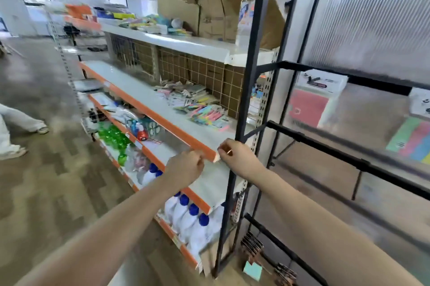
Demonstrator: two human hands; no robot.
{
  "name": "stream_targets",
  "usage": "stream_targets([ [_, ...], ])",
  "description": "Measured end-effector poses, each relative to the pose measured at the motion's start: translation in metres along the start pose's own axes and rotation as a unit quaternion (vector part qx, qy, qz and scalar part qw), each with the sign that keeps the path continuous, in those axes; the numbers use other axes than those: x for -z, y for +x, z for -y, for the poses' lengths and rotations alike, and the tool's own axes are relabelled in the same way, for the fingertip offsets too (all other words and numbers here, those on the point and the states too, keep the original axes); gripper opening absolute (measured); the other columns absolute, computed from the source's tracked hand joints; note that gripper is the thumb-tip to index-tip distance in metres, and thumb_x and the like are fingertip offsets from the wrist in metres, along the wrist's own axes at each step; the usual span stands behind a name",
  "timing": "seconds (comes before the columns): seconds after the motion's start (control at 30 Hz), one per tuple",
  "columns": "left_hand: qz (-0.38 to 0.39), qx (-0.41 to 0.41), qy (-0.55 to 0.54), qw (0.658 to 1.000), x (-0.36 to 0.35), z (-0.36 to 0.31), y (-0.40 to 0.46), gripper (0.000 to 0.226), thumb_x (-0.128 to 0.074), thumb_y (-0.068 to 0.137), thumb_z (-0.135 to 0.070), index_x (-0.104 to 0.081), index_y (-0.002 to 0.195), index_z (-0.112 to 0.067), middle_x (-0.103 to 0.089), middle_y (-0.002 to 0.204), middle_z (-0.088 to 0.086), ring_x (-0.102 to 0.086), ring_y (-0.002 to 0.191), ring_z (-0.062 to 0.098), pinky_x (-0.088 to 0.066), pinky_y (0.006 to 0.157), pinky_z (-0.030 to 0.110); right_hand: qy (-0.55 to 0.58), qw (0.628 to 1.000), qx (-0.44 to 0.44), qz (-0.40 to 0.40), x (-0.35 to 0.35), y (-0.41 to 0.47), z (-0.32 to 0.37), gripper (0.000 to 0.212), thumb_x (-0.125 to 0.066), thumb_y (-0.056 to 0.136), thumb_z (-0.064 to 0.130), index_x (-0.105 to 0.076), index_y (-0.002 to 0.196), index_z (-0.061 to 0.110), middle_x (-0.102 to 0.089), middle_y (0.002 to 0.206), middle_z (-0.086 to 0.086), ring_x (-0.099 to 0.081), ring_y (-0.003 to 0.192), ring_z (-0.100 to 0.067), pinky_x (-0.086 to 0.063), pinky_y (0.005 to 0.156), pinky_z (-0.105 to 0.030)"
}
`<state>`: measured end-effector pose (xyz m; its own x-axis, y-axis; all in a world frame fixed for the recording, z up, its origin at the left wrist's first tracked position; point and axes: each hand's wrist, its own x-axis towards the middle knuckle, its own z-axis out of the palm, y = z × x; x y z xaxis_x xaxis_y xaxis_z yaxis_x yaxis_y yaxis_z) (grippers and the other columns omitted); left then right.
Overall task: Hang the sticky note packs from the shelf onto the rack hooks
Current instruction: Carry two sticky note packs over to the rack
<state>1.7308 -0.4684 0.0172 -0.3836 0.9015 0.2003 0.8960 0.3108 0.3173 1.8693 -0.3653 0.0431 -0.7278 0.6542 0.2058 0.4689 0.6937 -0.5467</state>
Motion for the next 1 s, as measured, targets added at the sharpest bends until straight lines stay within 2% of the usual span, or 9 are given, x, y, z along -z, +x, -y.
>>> stream_targets([
  [0.07, 0.008, 0.030, 0.019, 0.999, 0.006, 0.031, 0.002, 0.025, -0.040, 0.094, -0.021, -0.055, 0.114, -0.022, -0.061, 0.117, 0.001, -0.058, 0.105, 0.024, -0.051, 0.083, 0.038, -0.001, 1.000, 0.010, 0.024, -0.023, 0.021, 0.017, 0.021, -0.051, 0.094, 0.027, -0.062, 0.101, 0.010, -0.067, 0.099, -0.009, -0.061, 0.092, -0.026, -0.049, 0.077, -0.035],
  [0.17, 0.021, 0.062, 0.033, 0.997, 0.010, 0.070, 0.005, 0.027, -0.040, 0.095, -0.020, -0.053, 0.119, -0.019, -0.060, 0.118, 0.006, -0.058, 0.105, 0.026, -0.050, 0.080, 0.037, -0.003, 0.999, 0.025, 0.046, -0.054, 0.049, 0.034, 0.019, -0.052, 0.093, 0.026, -0.061, 0.100, 0.011, -0.066, 0.101, -0.009, -0.060, 0.094, -0.026, -0.044, 0.074, -0.030],
  [0.27, 0.041, 0.077, 0.037, 0.996, 0.009, 0.101, 0.014, 0.026, -0.038, 0.096, -0.018, -0.052, 0.117, -0.015, -0.061, 0.114, 0.009, -0.057, 0.101, 0.029, -0.050, 0.078, 0.038, -0.005, 0.998, 0.035, 0.055, -0.081, 0.079, 0.044, 0.019, -0.051, 0.093, 0.026, -0.061, 0.098, 0.010, -0.066, 0.099, -0.010, -0.060, 0.092, -0.027, -0.049, 0.077, -0.037],
  [0.4, 0.052, 0.093, 0.035, 0.994, 0.004, 0.137, 0.040, 0.027, -0.038, 0.095, -0.016, -0.054, 0.117, -0.013, -0.059, 0.117, 0.008, -0.055, 0.106, 0.027, -0.049, 0.082, 0.037, -0.014, 0.998, 0.031, 0.057, -0.114, 0.129, 0.047, 0.022, -0.049, 0.092, 0.021, -0.060, 0.096, 0.003, -0.064, 0.093, -0.015, -0.060, 0.085, -0.031, -0.051, 0.077, -0.046],
  [0.53, 0.065, 0.112, 0.036, 0.991, -0.003, 0.176, 0.086, 0.030, -0.036, 0.096, -0.018, -0.053, 0.120, -0.015, -0.059, 0.119, 0.006, -0.056, 0.107, 0.026, -0.049, 0.080, 0.035, -0.014, 0.998, 0.023, 0.057, -0.146, 0.191, 0.042, 0.020, -0.049, 0.091, 0.019, -0.060, 0.100, 0.005, -0.065, 0.098, -0.014, -0.061, 0.086, -0.030, -0.052, 0.077, -0.043],
  [0.63, 0.070, 0.119, 0.039, 0.990, -0.006, 0.205, 0.131, 0.031, -0.036, 0.096, -0.019, -0.051, 0.123, -0.016, -0.058, 0.121, 0.008, -0.056, 0.108, 0.027, -0.046, 0.080, 0.032, -0.017, 0.998, 0.009, 0.057, -0.168, 0.243, 0.038, 0.021, -0.049, 0.091, 0.022, -0.061, 0.102, 0.008, -0.063, 0.103, -0.012, -0.060, 0.091, -0.028, -0.050, 0.078, -0.040],
  [0.77, 0.083, 0.126, 0.064, 0.986, -0.010, 0.242, 0.192, 0.033, -0.036, 0.097, -0.023, -0.046, 0.129, -0.017, -0.055, 0.127, 0.008, -0.054, 0.113, 0.027, -0.042, 0.080, 0.031, -0.011, 0.999, -0.017, 0.051, -0.191, 0.308, 0.026, 0.026, -0.047, 0.093, 0.024, -0.060, 0.110, 0.010, -0.061, 0.111, -0.010, -0.057, 0.103, -0.028, -0.047, 0.089, -0.041],
  [0.9, 0.075, 0.123, 0.061, 0.988, -0.018, 0.267, 0.242, 0.032, -0.039, 0.097, -0.023, -0.048, 0.127, -0.017, -0.054, 0.129, 0.008, -0.052, 0.115, 0.027, -0.047, 0.085, 0.037, -0.054, 0.997, -0.039, 0.042, -0.206, 0.358, 0.009, 0.029, -0.047, 0.093, 0.022, -0.057, 0.118, 0.012, -0.056, 0.122, -0.010, -0.051, 0.115, -0.028, -0.042, 0.095, -0.038],
  [1.0, 0.071, 0.106, 0.058, 0.990, -0.027, 0.276, 0.275, 0.032, -0.042, 0.095, -0.022, -0.049, 0.126, -0.014, -0.054, 0.127, 0.010, -0.048, 0.117, 0.029, -0.045, 0.090, 0.039, -0.098, 0.993, -0.060, 0.039, -0.213, 0.381, -0.003, 0.031, -0.046, 0.093, 0.023, -0.055, 0.121, 0.013, -0.052, 0.128, -0.009, -0.047, 0.119, -0.029, -0.039, 0.096, -0.038],
])
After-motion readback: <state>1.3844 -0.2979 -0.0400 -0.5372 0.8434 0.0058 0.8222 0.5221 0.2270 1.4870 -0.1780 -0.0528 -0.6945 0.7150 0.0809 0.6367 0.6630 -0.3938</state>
